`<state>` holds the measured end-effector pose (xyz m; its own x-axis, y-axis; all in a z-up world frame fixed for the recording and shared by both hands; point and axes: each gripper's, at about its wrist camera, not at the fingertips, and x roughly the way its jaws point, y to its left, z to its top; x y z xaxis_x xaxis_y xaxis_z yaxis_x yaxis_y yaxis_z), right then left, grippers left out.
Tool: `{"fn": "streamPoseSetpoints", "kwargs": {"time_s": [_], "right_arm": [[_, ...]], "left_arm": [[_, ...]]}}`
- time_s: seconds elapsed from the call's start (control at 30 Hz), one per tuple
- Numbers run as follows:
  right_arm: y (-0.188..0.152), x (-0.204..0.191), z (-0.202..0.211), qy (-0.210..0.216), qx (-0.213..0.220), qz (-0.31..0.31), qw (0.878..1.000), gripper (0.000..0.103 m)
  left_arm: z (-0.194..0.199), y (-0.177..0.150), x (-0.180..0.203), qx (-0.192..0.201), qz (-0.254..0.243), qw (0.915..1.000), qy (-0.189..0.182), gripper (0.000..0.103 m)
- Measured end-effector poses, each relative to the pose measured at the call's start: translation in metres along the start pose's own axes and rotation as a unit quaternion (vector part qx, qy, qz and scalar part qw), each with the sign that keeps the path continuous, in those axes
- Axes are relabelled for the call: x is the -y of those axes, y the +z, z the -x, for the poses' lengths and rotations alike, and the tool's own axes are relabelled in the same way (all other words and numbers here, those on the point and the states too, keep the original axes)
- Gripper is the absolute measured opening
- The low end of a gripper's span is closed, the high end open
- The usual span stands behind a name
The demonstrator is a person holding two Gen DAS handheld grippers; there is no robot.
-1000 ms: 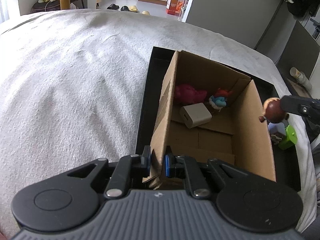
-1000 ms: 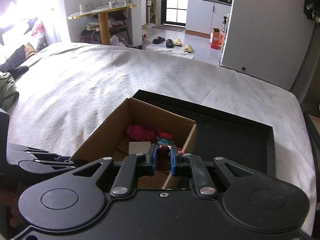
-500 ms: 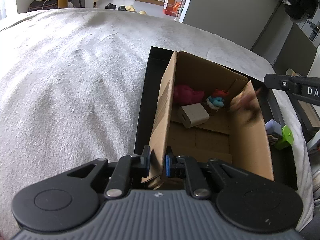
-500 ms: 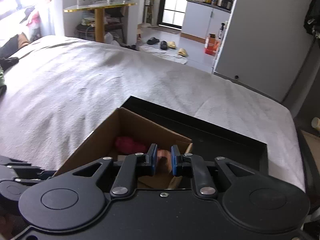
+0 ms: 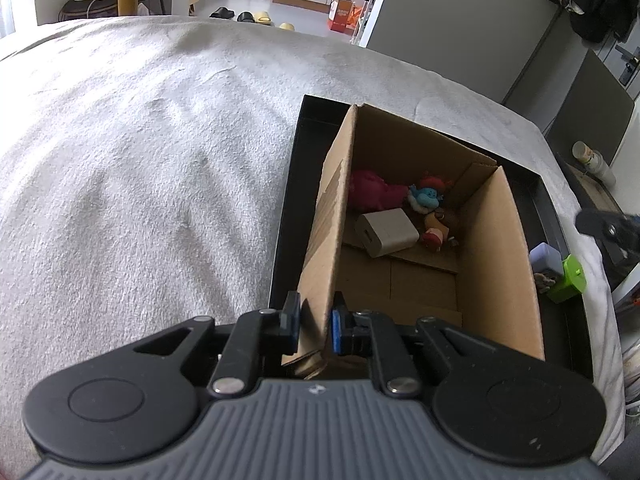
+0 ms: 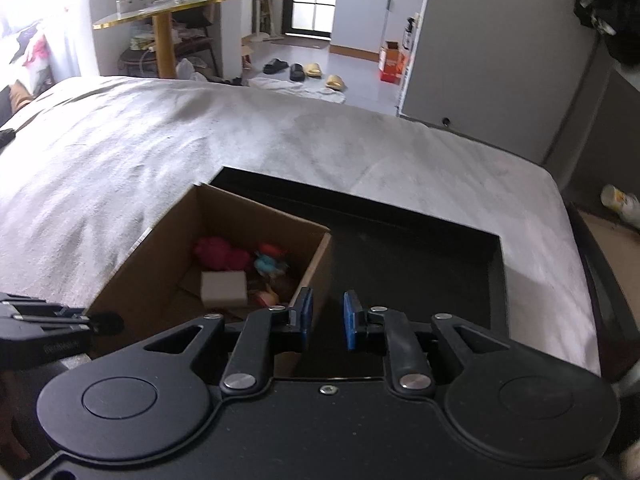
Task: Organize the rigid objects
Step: 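Lift the doll into the box and open the right gripper, then move the right gripper to the green hexagonal container and close on it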
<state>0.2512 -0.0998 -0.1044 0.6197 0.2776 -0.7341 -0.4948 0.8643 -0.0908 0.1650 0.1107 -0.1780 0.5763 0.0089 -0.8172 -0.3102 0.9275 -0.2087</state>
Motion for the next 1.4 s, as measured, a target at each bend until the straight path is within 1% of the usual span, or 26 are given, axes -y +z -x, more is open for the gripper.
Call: {"fn": "streamPoseSetpoints", "kwargs": {"time_s": [0.2,0.27,0.33,0.53,0.8,0.97,1.0,1.03,1.1,1.4], "right_arm": [[-0.013,0.022,0.005,-0.011,-0.007,-0.023,1.000,0.022],[-0.016,0.029,0.005,-0.014,-0.009,-0.028,0.999,0.025],[-0.020,0.035,0.005,-0.018,-0.010,-0.035,0.999,0.031],[-0.033,0.053,0.003,-0.024,-0.017,-0.052,0.998,0.039],[-0.050,0.085,-0.007,-0.049,-0.033,-0.079,0.995,0.040],[-0.059,0.105,-0.015,-0.054,-0.036,-0.099,0.993,0.040],[-0.060,0.108,-0.017,-0.054,-0.036,-0.101,0.993,0.040],[-0.061,0.111,-0.018,-0.051,-0.037,-0.101,0.993,0.045],[-0.063,0.115,-0.021,-0.048,-0.035,-0.099,0.993,0.051],[-0.068,0.136,-0.038,-0.021,-0.050,-0.102,0.993,0.051]], "left_arm": [[0.001,0.000,0.002,0.001,-0.003,1.0000,0.003,0.014],[0.002,0.000,0.002,0.001,-0.004,1.0000,0.005,0.014],[0.002,0.000,0.003,0.000,-0.006,1.0000,0.007,0.014],[0.001,0.001,0.005,-0.002,-0.009,0.9999,0.014,0.013],[0.002,0.000,0.010,0.005,-0.017,0.9995,0.028,0.013],[0.002,-0.001,0.012,0.004,-0.018,0.9993,0.034,0.012],[0.002,-0.001,0.012,0.004,-0.019,0.9992,0.035,0.012],[0.002,-0.001,0.013,0.004,-0.020,0.9991,0.036,0.012],[0.002,-0.001,0.013,0.004,-0.023,0.9990,0.039,0.012],[0.002,0.000,0.022,0.002,-0.033,0.9976,0.061,0.012]]}}
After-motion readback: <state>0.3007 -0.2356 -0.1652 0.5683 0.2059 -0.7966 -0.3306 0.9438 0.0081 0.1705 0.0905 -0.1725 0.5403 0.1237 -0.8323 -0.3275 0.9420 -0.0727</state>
